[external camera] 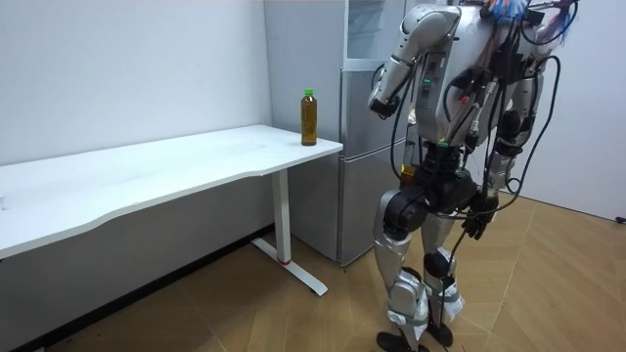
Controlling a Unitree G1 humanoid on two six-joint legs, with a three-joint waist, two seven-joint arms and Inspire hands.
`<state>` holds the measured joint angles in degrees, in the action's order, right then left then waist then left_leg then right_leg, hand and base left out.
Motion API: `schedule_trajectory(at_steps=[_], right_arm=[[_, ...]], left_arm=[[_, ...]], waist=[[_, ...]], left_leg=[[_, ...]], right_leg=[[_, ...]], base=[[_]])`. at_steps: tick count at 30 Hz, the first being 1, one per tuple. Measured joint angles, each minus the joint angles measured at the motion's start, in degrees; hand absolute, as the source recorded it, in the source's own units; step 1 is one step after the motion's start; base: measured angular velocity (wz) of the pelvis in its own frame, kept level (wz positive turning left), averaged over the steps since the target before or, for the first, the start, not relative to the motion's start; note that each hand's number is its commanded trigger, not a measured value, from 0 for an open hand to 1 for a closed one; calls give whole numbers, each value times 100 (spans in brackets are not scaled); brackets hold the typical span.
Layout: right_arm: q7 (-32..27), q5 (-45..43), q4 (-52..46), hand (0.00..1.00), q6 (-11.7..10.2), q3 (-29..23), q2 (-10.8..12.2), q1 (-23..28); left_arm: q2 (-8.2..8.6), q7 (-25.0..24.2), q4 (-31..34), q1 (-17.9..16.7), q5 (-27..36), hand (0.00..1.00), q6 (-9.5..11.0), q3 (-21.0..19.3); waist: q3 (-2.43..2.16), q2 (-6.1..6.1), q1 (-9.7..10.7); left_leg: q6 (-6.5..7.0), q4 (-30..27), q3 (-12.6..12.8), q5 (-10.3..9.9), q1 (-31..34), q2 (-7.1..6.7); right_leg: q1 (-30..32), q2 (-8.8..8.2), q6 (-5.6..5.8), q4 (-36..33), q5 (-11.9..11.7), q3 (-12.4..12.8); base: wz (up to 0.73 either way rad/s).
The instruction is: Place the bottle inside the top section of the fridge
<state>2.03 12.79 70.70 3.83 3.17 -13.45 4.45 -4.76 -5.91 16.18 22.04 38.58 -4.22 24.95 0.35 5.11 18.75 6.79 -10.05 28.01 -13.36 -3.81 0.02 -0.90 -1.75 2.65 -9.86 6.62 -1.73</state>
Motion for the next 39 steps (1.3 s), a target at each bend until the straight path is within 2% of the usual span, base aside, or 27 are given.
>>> schedule_trajectory(at_steps=[3, 7, 12, 19, 26, 31, 36, 39], right_arm=[[38, 11, 26, 0, 1, 2, 1, -1], [65, 20, 31, 0, 1, 5, 4, -6], [69, 23, 33, 0, 1, 5, 9, -29], [70, 54, 34, 0, -2, 4, 20, -75], [47, 67, 60, 0, -4, 2, 20, -98], [-193, 74, 73, 0, -4, 10, 22, -101], [-261, 36, 71, 0, -6, 17, 22, -118], [-272, -13, 126, 0, -5, 25, 21, -105]], left_arm=[[1, -251, -207, 166, 11, 0, -56, 86], [-38, -457, -236, 180, 11, 0, -69, 146], [-43, -584, -236, 180, 11, 0, -70, 166], [-48, -687, -241, 180, 9, 0, -70, 175], [-67, -888, -286, 183, 10, 0, -74, 176], [-170, -881, -525, 182, -10, 0, -87, 222], [-197, -853, -607, 181, -111, 0, -91, 232], [-307, -855, -605, 165, -413, 0, -91, 328]], waist=[[1, -2, 23], [19, -30, 19], [46, -71, 5], [50, -101, -7], [50, -102, 1], [49, -99, -17], [43, -88, -47], [43, -88, -64]], left_leg=[[-32, -3, 25, 2, 2, 21], [-74, 0, 21, 31, 10, 42], [-106, 22, 11, 50, 10, 54], [-148, 57, -38, 51, 9, 54], [-186, 69, -167, 31, 6, 54], [-195, 53, -288, 26, -15, 52], [-202, 44, -410, 29, 18, 50], [-219, 44, -555, 40, 11, 44]], right_leg=[[40, 0, -27, -3, -18, 2], [80, 24, -67, 0, -2, 17], [99, 45, -97, 9, 28, 20], [143, 92, -130, 21, 50, 113], [150, 121, -161, 17, 91, 151], [68, 136, -165, 29, 95, 134], [66, 174, -179, 52, 107, 83], [-7, 169, -203, 33, 127, -8]], base=[[-17], [-9], [0], [-8], [-4], [5], [7], [13]])
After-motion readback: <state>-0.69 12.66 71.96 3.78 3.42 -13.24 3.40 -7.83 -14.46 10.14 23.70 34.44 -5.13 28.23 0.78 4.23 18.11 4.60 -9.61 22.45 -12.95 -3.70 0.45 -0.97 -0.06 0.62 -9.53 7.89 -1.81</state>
